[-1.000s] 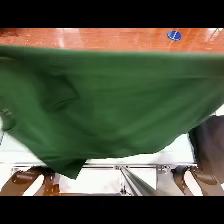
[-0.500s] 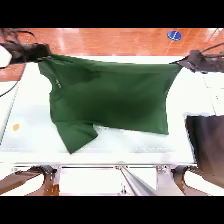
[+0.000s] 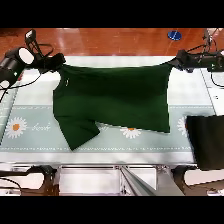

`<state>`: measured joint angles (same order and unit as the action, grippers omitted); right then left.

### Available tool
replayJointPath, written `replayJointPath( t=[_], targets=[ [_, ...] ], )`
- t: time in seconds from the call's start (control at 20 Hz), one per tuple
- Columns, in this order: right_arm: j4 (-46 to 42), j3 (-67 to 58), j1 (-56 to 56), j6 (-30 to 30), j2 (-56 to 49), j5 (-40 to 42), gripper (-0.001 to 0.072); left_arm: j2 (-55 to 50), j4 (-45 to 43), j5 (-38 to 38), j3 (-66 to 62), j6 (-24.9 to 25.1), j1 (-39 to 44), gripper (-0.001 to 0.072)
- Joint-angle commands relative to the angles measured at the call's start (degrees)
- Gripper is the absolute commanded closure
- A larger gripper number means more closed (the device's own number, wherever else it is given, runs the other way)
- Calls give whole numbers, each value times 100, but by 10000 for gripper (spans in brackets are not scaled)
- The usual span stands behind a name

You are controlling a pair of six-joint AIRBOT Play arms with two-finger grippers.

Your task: Fold the shirts.

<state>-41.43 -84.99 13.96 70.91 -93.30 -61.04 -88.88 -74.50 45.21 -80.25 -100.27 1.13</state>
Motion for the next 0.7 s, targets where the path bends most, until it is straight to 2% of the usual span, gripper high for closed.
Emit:
replayJointPath(
  t=[0.0,0.1,0.25,0.3,0.35,0.4,0.5,0.65],
  targets=[
    [-828,0,-26,-28,-107,-754,693,-184,168,1211,9,787,-177,682],
    [-1193,310,-144,-2,-107,-866,693,-341,170,1458,238,964,-168,682],
    [-1176,940,-343,2,-114,-415,692,-715,304,1506,380,962,-85,681],
    [-1161,1051,-391,17,-114,-251,659,-793,404,1532,376,960,-79,665],
    [-1167,1084,-433,127,-114,-197,436,-824,520,1589,372,960,-74,489],
    [-1145,1069,-437,238,-103,-229,292,-824,575,1709,334,964,-83,190],
    [-1178,785,-264,323,-98,-870,292,-817,400,2280,11,988,-232,202],
    [-1488,551,387,426,348,-1784,292,-549,199,3233,-164,1268,-922,202]
  ],
)
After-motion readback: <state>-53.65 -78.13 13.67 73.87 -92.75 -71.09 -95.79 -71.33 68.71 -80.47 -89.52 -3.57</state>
